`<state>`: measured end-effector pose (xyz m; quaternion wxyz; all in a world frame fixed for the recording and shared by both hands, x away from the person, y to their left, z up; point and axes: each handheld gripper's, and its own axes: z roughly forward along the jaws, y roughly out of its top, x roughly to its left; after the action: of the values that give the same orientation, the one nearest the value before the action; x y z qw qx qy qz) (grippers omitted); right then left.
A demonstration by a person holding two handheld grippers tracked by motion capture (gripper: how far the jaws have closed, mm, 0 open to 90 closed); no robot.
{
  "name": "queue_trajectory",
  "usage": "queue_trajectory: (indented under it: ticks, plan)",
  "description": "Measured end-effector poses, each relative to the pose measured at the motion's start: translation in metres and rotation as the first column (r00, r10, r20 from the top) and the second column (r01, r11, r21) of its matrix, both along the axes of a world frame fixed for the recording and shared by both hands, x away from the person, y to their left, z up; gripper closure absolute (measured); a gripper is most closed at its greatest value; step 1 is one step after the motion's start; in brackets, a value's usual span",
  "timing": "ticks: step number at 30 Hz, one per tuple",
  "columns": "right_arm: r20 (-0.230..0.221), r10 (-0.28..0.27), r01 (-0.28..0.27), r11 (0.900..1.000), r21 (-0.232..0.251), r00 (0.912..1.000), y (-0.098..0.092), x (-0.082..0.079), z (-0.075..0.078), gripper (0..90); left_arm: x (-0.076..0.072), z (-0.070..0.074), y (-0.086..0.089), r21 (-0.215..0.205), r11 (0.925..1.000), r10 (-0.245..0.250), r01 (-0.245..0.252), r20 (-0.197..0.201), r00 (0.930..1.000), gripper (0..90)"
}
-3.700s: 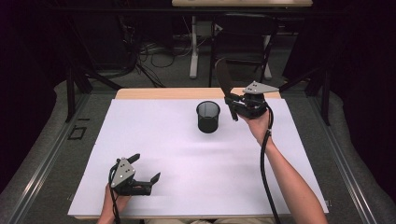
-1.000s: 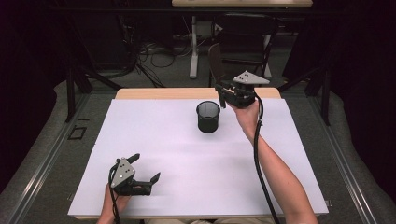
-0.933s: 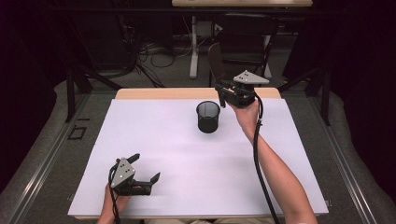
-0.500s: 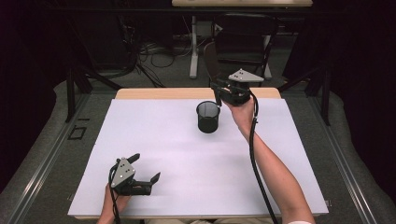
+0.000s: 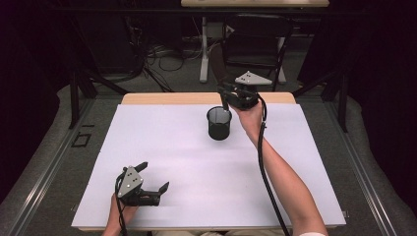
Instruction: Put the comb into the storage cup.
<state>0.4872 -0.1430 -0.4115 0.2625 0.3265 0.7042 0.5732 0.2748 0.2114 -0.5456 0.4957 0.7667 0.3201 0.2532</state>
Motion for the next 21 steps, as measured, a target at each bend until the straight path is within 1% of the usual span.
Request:
queue_trajectory:
  ticks: [5, 7, 11, 21]
  plan:
    - [-0.005, 0.002, -0.002, 1.0, -0.003, 1.0, 0.002, 0.003, -0.003, 72.6, 0.0, 0.0, 0.0, -0.001, 1.0, -0.002, 0.002, 0.001, 1.0, 0.3]
    - [-0.001, 0.004, -0.004, 1.0, -0.013, 1.0, 0.004, 0.004, -0.004, 72.6, 0.0, 0.0, 0.0, 0.001, 1.0, 0.0, 0.0, -0.001, 1.0, 0.3]
    - [-0.008, 0.005, -0.006, 1.0, -0.011, 1.0, 0.006, 0.007, -0.006, 72.6, 0.0, 0.0, 0.001, -0.003, 1.0, 0.0, 0.0, 0.003, 1.0, 0.3]
    - [-0.031, 0.005, -0.006, 1.0, -0.026, 0.9995, 0.009, 0.012, -0.013, 72.6, 0.0, 0.0, 0.0, -0.002, 1.0, -0.001, 0.001, 0.002, 1.0, 0.3]
